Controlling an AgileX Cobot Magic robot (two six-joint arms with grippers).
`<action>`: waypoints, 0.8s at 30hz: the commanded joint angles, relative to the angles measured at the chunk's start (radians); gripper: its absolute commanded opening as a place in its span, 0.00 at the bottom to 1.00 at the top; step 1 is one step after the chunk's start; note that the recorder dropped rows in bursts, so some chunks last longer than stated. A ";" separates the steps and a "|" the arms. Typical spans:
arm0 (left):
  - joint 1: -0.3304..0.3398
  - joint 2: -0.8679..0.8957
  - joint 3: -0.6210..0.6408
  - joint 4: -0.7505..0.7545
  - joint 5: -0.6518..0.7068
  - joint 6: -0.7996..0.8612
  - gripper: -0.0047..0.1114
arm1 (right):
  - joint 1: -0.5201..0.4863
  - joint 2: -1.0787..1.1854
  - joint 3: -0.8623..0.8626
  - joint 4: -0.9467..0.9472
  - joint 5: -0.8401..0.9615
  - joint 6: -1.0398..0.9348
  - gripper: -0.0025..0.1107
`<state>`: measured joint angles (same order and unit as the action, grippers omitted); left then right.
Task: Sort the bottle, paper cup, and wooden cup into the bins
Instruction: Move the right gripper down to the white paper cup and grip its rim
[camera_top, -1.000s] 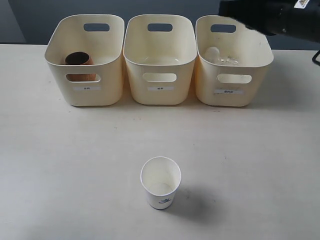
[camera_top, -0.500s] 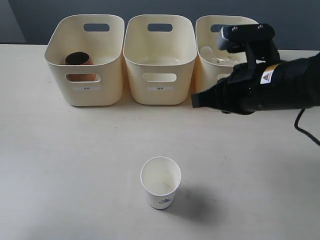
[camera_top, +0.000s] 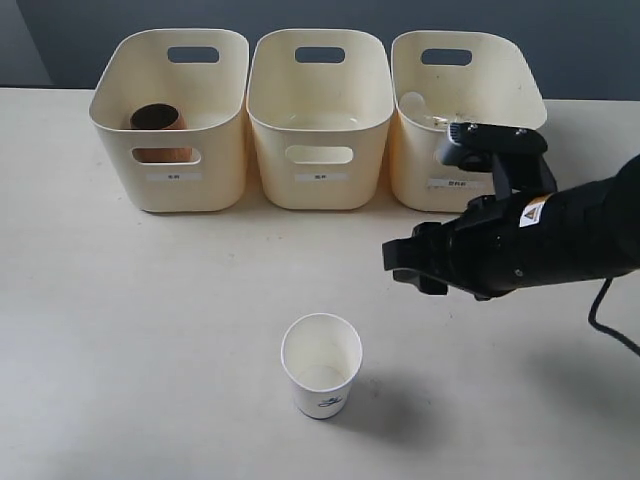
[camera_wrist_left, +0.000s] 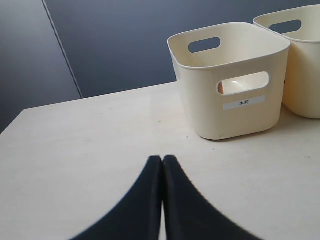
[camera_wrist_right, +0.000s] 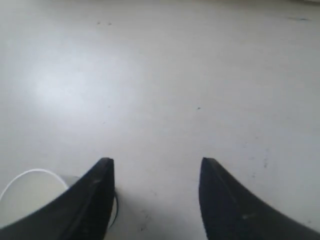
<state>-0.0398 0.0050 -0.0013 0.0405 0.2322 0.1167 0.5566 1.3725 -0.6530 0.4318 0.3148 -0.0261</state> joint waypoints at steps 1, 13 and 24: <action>-0.003 -0.005 0.001 -0.001 -0.001 -0.002 0.04 | 0.076 -0.001 0.003 0.023 -0.022 -0.008 0.37; -0.003 -0.005 0.001 -0.001 -0.001 -0.002 0.04 | 0.144 0.115 0.003 0.023 -0.090 -0.006 0.55; -0.003 -0.005 0.001 -0.001 -0.001 -0.002 0.04 | 0.144 0.167 0.003 0.035 -0.110 -0.004 0.53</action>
<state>-0.0398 0.0050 -0.0013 0.0405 0.2322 0.1167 0.6988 1.5393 -0.6530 0.4577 0.2032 -0.0281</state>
